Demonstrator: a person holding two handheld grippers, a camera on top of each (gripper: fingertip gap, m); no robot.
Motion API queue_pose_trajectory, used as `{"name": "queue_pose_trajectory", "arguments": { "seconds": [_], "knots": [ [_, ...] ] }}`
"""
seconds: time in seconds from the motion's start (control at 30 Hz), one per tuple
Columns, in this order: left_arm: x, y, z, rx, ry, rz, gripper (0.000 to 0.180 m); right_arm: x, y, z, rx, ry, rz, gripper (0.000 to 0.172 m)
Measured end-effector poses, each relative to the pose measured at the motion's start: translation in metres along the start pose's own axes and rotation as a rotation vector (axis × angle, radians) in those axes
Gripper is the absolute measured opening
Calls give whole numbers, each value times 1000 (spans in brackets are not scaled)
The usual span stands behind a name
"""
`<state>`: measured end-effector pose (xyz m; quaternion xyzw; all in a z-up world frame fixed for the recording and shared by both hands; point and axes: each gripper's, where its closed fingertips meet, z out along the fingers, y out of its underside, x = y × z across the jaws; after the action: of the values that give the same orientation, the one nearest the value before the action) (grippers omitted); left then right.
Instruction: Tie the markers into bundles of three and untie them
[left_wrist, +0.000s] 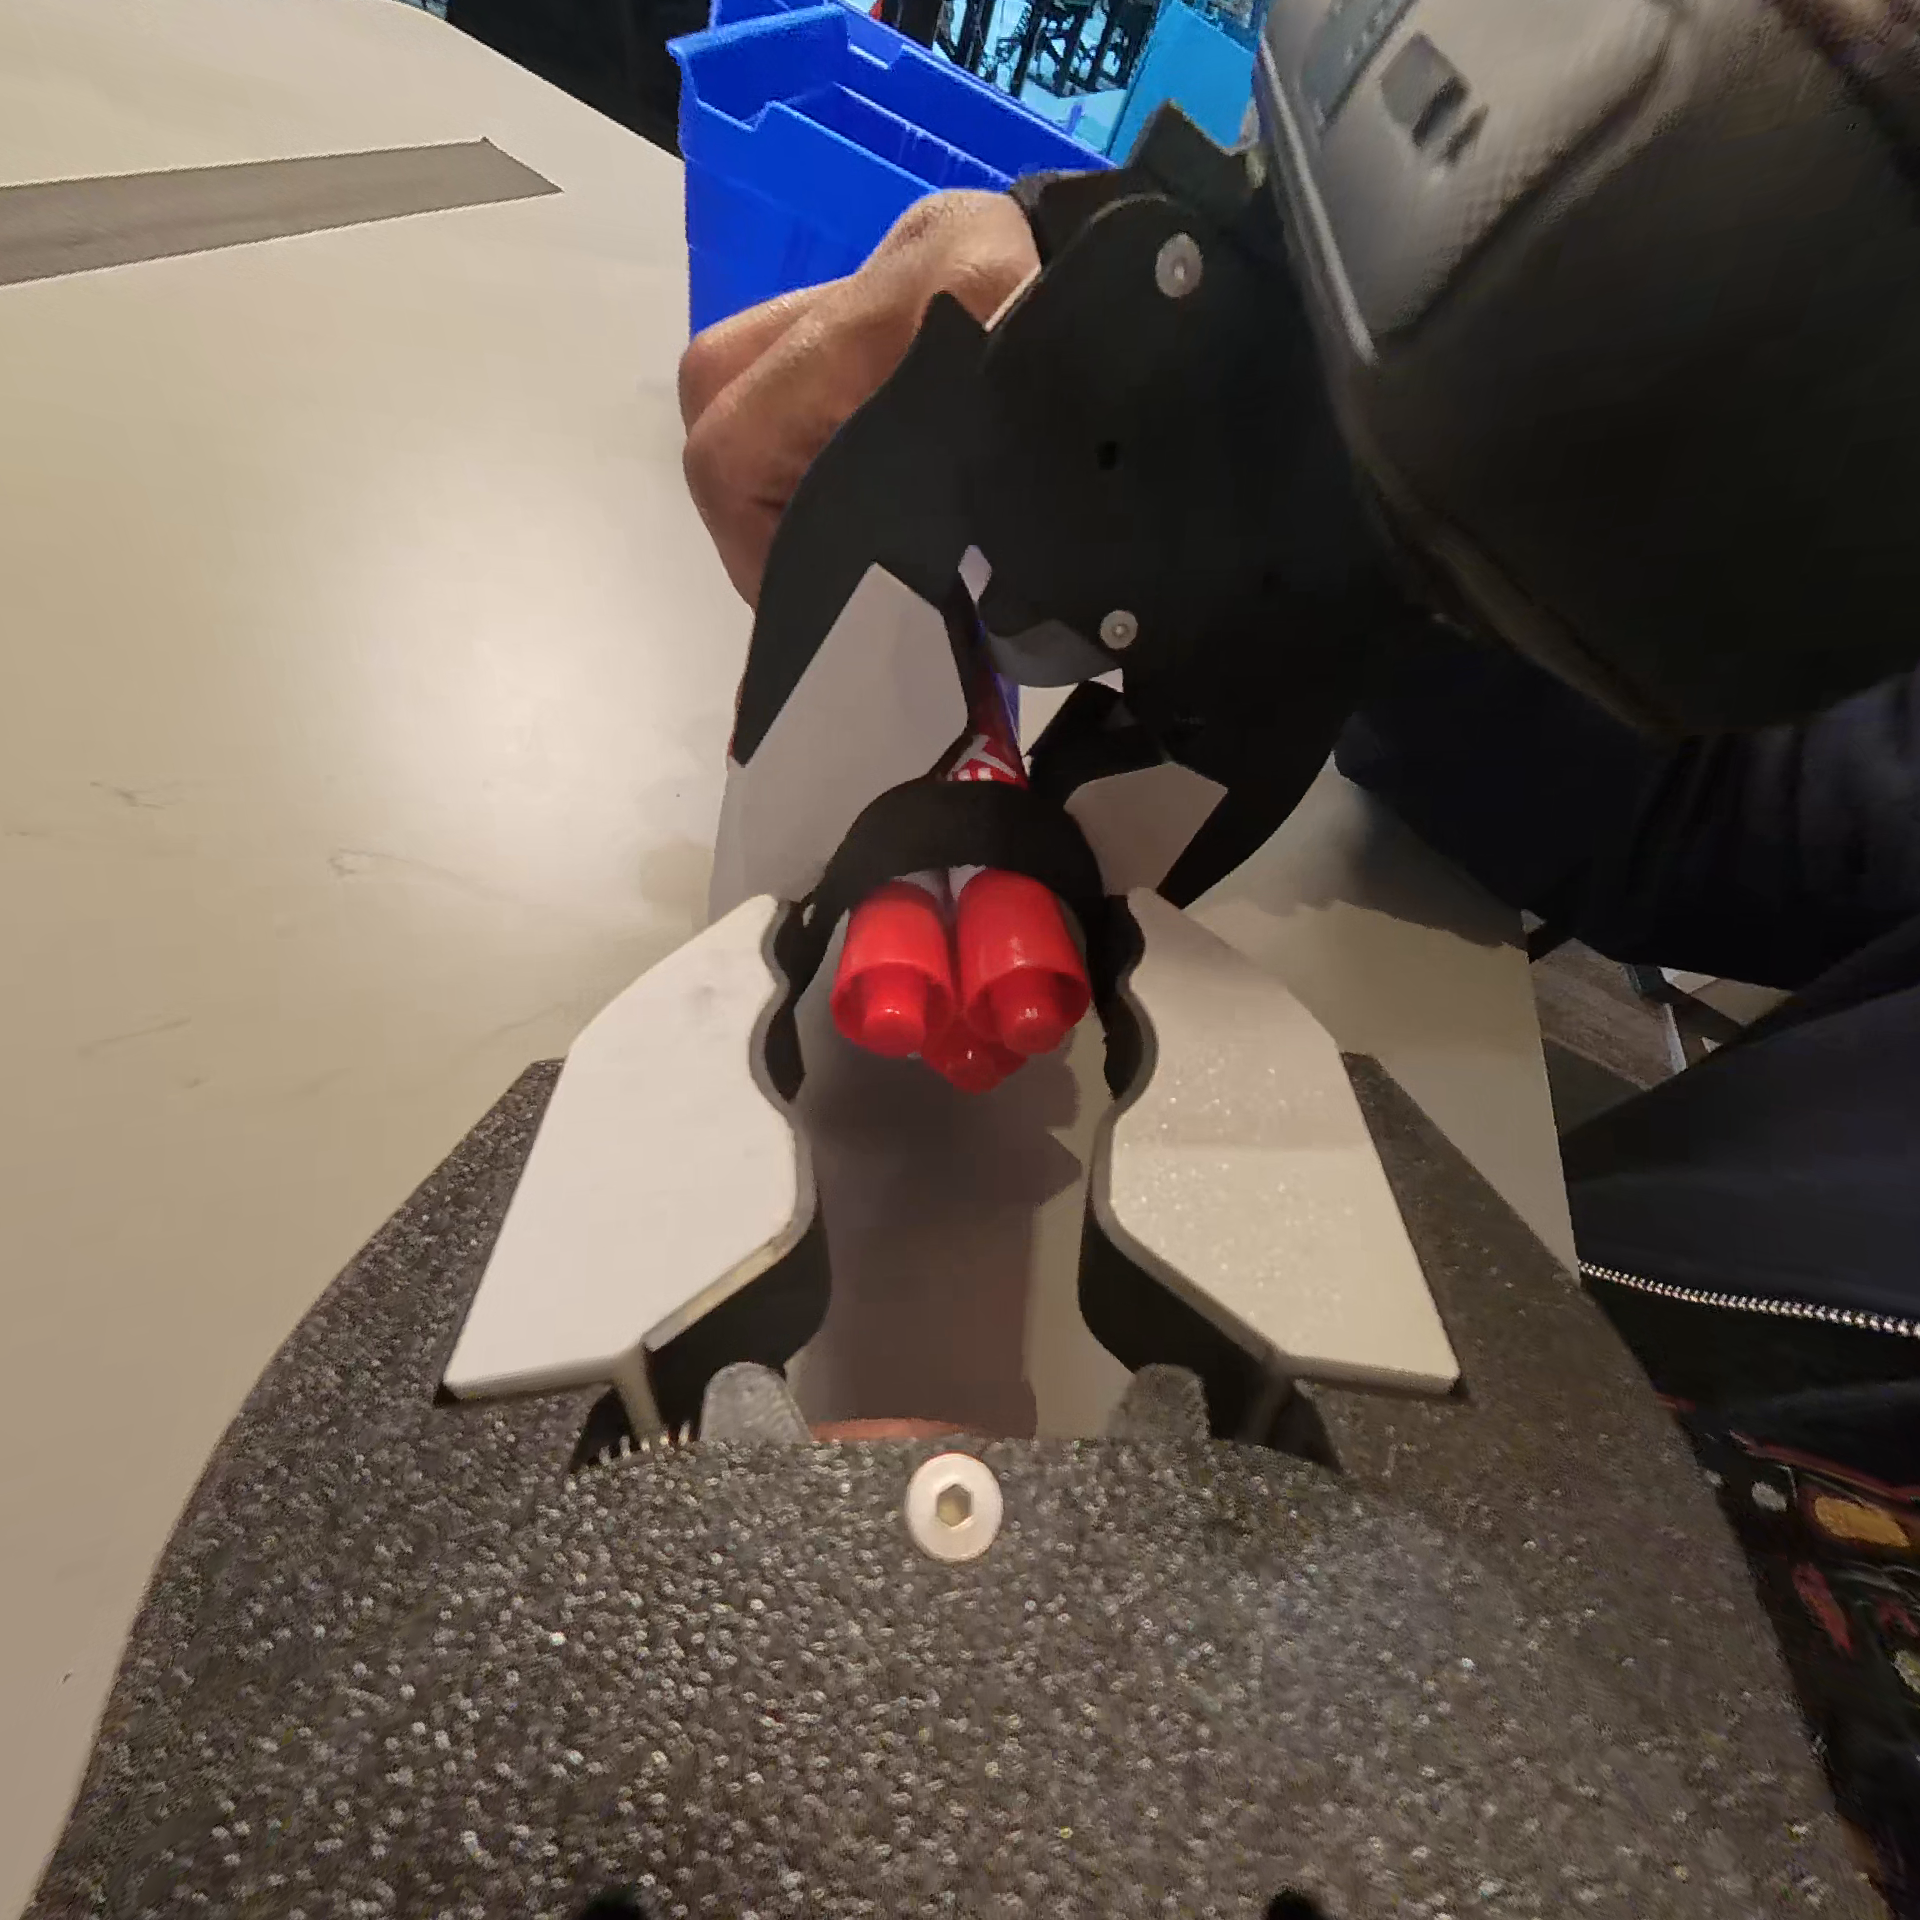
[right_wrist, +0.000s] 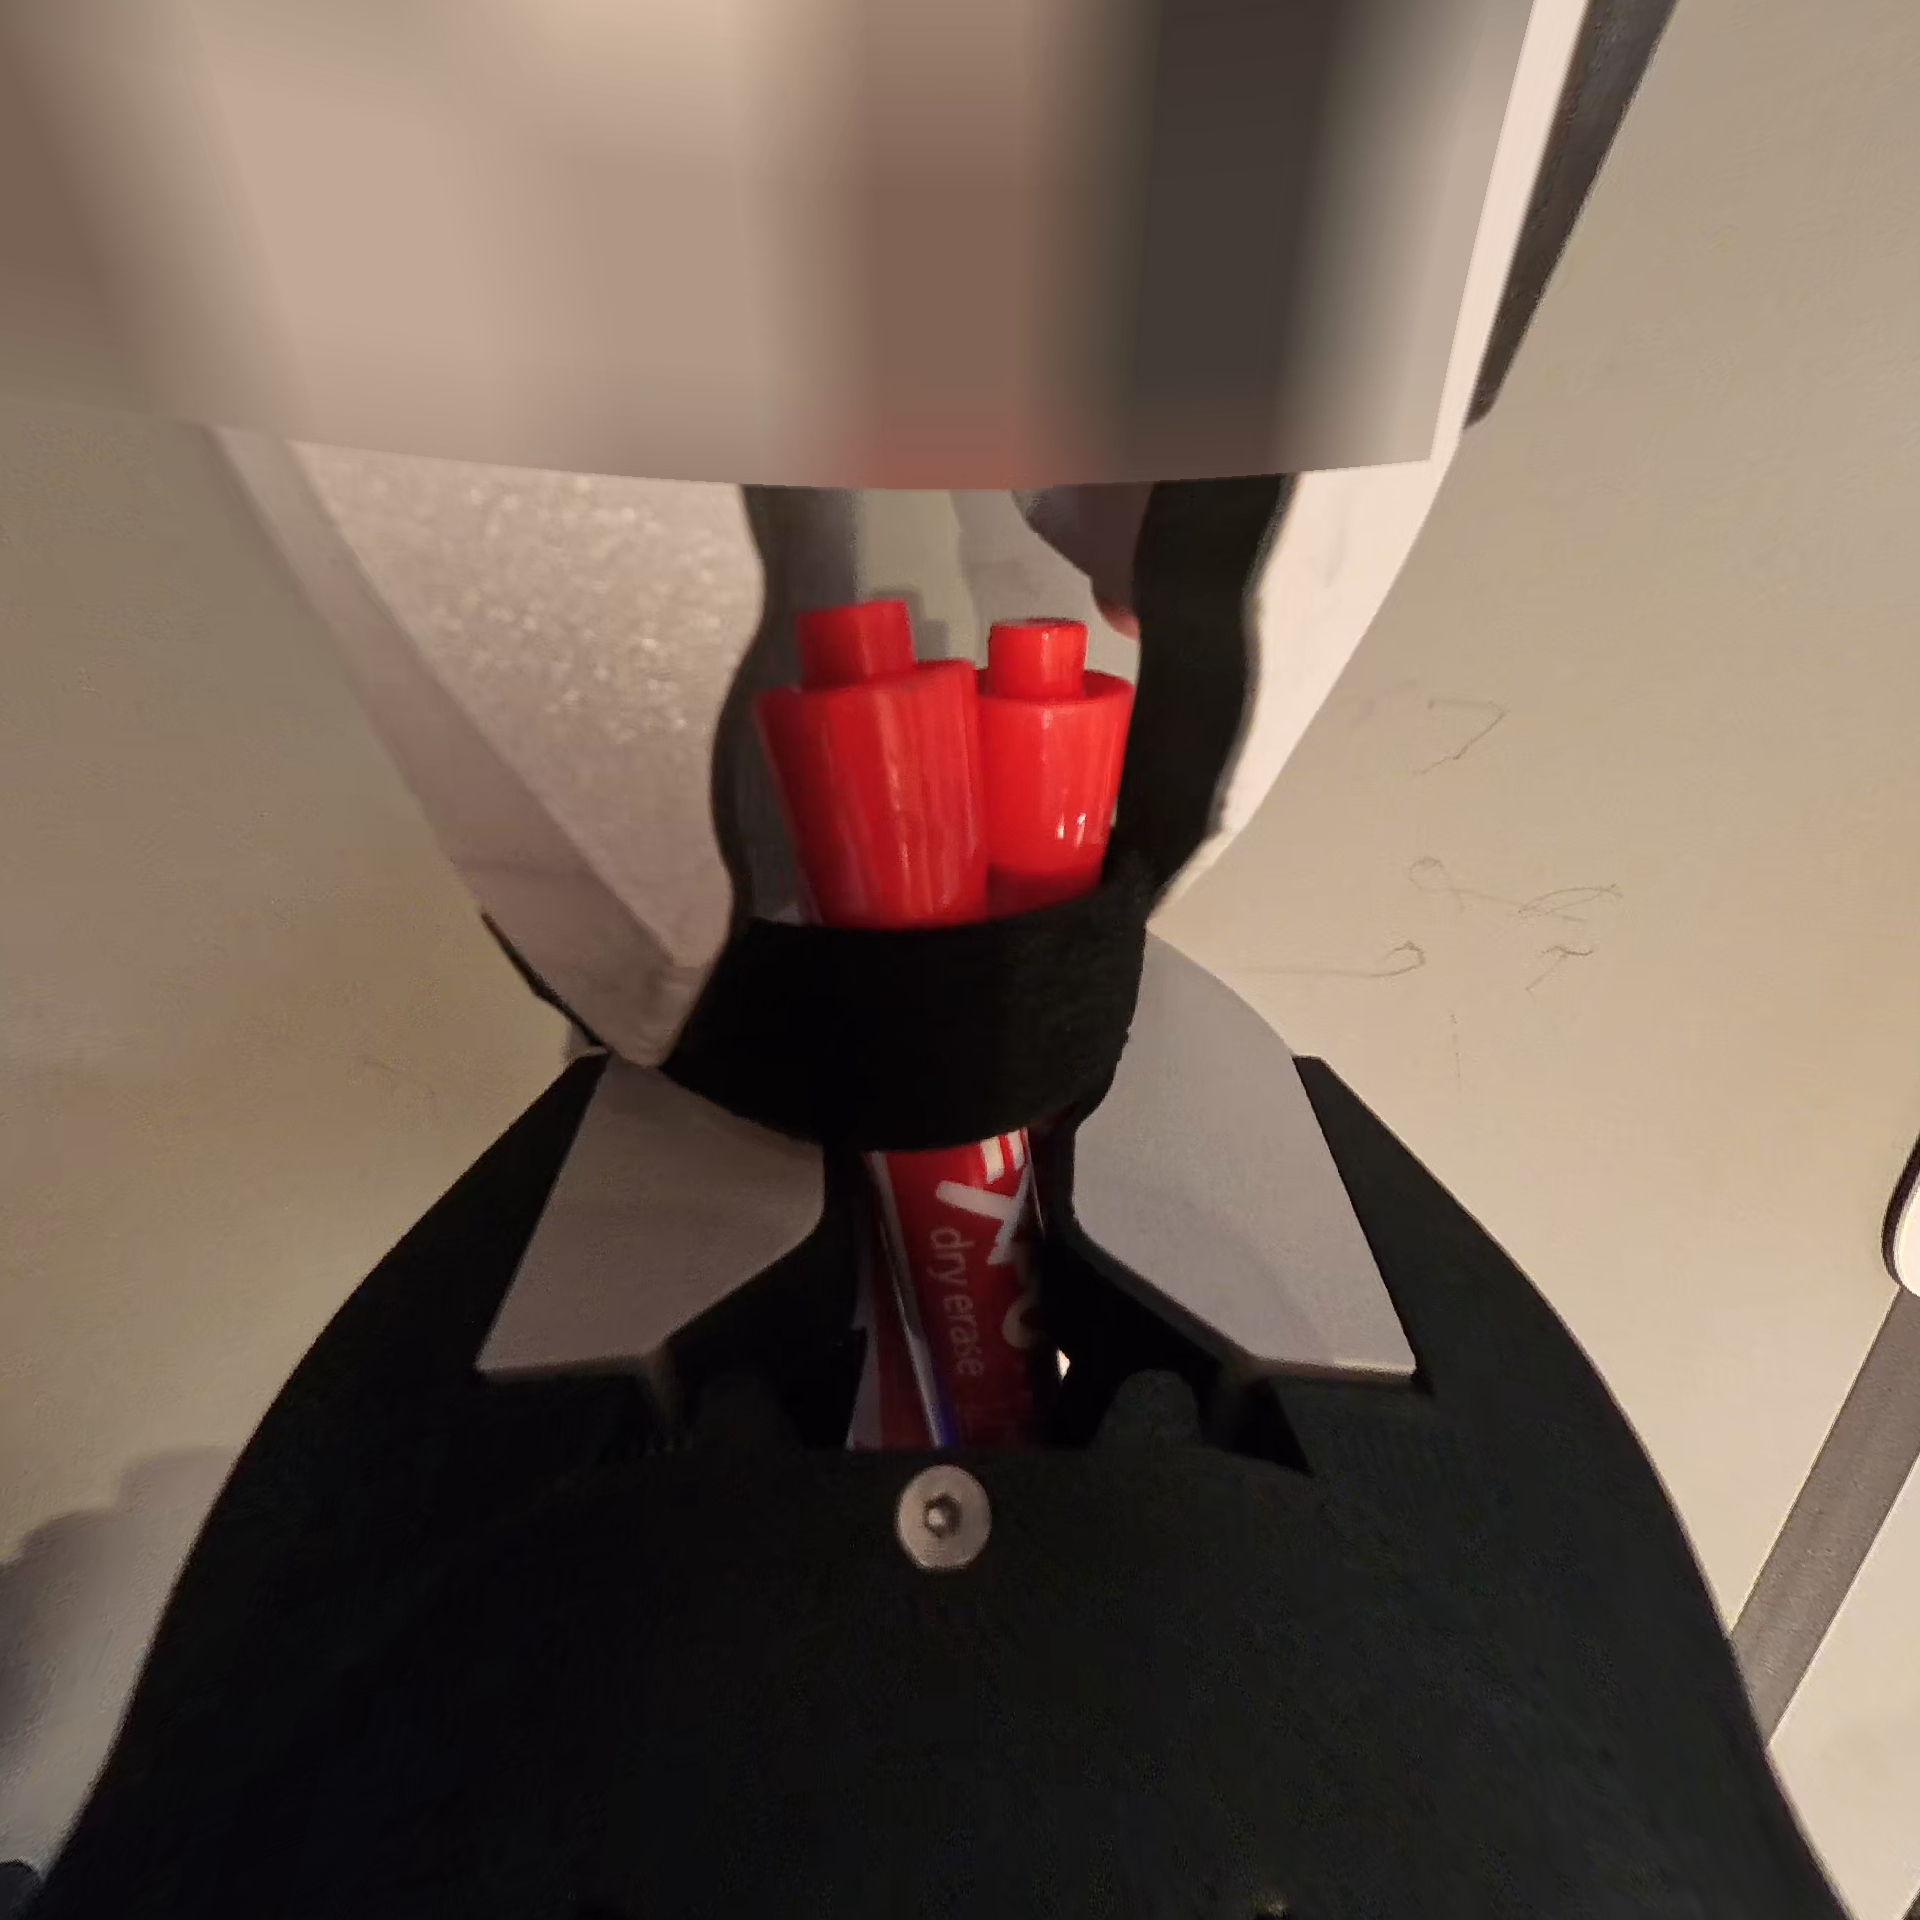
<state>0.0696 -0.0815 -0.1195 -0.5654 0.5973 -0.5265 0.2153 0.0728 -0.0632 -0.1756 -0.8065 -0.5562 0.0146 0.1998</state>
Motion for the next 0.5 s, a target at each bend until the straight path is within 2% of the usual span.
{"name": "queue_pose_trajectory", "arguments": {
  "seconds": [0.27,0.5],
  "knots": [
    [1,2,1,-2,-7,70,45,-1,-2,-2,18,-10,1,41],
    [0,4,1,-18,-36,189,42,-4,-3,-3,27,-25,-1,41]
  ]
}}
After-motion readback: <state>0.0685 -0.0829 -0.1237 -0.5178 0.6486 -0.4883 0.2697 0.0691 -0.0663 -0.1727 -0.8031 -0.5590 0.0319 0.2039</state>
